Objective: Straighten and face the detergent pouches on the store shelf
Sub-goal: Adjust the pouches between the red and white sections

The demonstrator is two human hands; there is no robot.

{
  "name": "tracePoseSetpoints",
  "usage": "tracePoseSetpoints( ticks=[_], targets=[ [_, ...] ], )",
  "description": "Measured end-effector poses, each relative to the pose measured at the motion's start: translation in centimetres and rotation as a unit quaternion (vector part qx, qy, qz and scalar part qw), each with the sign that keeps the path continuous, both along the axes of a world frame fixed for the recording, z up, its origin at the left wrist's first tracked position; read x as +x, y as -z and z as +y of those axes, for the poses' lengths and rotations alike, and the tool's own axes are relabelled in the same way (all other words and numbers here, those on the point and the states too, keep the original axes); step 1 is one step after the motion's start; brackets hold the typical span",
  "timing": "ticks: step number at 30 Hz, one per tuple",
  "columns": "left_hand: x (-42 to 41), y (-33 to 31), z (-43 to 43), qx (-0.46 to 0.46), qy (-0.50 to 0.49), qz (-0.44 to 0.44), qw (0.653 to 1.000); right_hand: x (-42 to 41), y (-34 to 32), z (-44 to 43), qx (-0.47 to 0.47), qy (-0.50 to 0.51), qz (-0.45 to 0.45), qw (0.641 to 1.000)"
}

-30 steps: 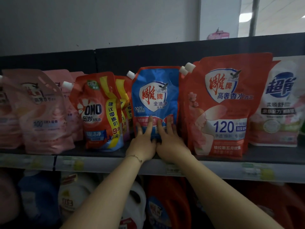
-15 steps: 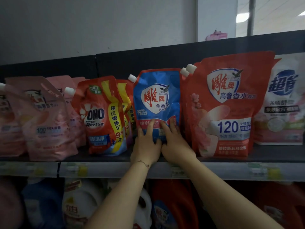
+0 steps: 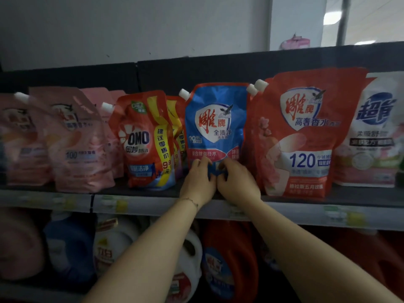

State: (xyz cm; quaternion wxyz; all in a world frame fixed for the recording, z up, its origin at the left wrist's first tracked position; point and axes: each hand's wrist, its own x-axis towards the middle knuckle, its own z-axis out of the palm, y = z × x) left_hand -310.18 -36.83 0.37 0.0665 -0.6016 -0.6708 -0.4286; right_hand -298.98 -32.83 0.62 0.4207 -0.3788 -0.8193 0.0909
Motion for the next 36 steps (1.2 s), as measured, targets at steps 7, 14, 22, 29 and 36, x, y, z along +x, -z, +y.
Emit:
tracePoseSetpoints(
  ticks=[7,14,22,29,36],
  targets=[
    [-1.9,-1.4,-5.4,0.025,-0.003,0.193,0.981,-0.4,-0.8,-1.6,0.202,0.020,-0.201,0.958],
    [-8.3,-3.6,-9.4,-0.072,-0.167,0.279,0.943,-6.2,-3.3,-5.2,0.244,-0.037,-0.227,0.942],
    [-15.9,-4.2,-8.4,-0.114,-0.132,0.097,0.980,-12.4,-4.2,-4.8,0.340,-0.052,-0.328,0.880],
    [-18.4,-4.4,-6.2,-0.131,-0.079,0.087,0.984,-14.6,-5.0,-2.9,0.241,-0.008,-0.352,0.904],
    [-18.2,-4.4,-5.0,-0.094,-0.025,0.050,0.994,-14.8,-5.0,-1.1,0.230,0.008,-0.344,0.911]
  ],
)
